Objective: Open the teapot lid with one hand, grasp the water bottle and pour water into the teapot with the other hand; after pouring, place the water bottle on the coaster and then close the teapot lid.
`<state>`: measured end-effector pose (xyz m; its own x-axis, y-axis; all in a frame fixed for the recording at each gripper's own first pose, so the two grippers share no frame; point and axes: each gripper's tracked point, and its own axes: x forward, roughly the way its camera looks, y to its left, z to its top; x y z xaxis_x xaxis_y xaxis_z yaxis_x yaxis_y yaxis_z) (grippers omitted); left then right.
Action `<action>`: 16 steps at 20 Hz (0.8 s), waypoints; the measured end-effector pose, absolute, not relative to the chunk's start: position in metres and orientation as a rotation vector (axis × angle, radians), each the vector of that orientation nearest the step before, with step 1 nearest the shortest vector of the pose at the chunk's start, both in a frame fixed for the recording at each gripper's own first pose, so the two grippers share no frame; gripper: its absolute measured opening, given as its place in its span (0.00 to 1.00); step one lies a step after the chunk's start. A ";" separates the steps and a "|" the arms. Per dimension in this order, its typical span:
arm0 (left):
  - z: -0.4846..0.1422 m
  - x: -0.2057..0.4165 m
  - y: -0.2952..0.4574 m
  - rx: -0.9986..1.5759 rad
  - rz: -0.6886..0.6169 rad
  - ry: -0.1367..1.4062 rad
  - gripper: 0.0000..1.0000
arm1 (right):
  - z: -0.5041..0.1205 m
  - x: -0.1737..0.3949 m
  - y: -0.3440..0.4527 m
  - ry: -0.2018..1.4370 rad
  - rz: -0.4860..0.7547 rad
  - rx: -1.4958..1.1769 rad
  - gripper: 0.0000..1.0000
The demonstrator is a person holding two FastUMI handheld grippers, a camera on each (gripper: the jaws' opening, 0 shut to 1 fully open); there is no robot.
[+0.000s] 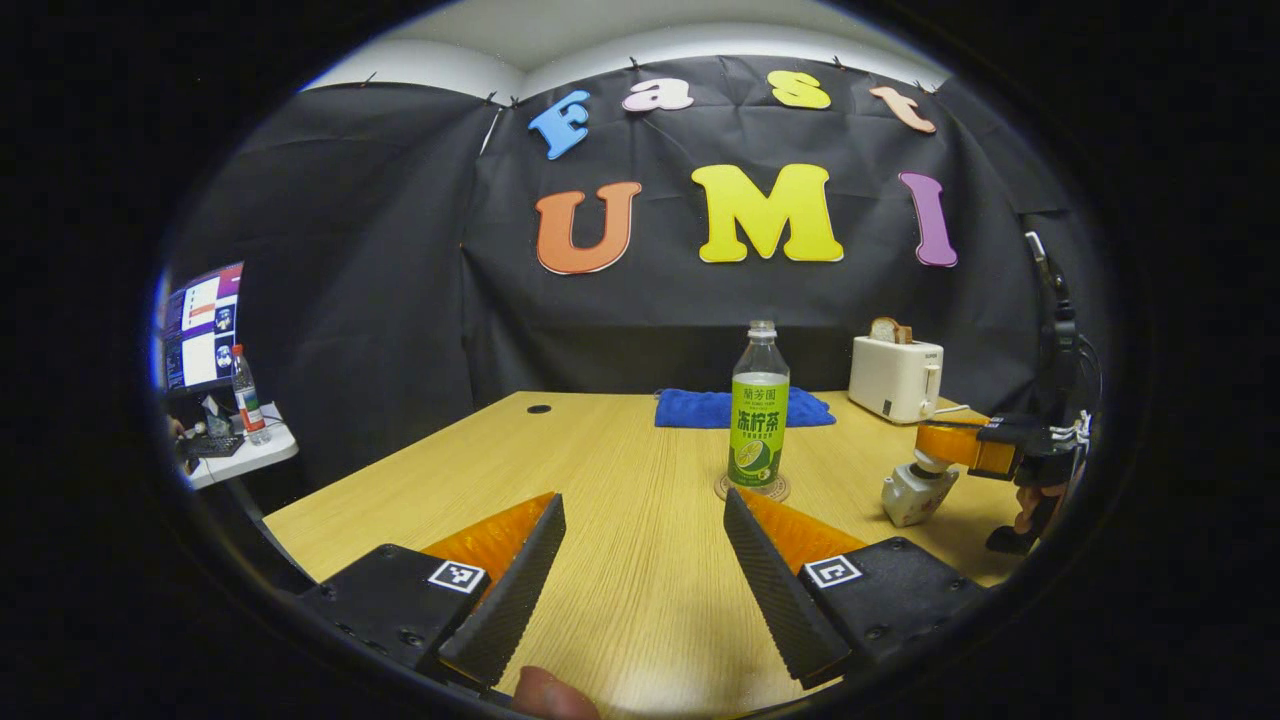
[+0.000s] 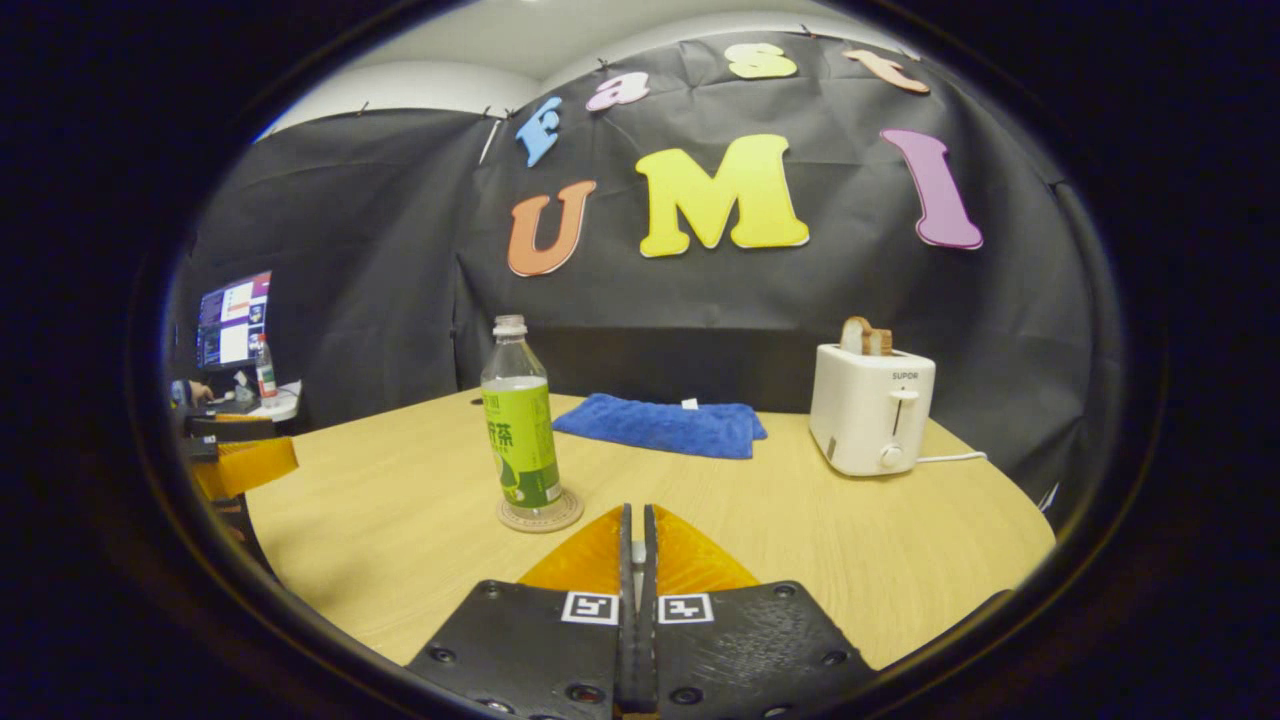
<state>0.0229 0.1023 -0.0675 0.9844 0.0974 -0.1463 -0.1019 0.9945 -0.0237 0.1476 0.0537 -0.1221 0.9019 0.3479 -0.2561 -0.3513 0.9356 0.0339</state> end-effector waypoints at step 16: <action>-0.053 0.023 0.088 -0.026 0.086 0.117 0.99 | -0.134 0.150 0.053 0.267 0.322 0.002 0.05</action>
<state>0.0228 0.0877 -0.0527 0.9894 0.0844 -0.1179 -0.0875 0.9959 -0.0211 0.1495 0.0526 -0.1338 0.9139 0.3126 -0.2591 -0.3121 0.9490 0.0441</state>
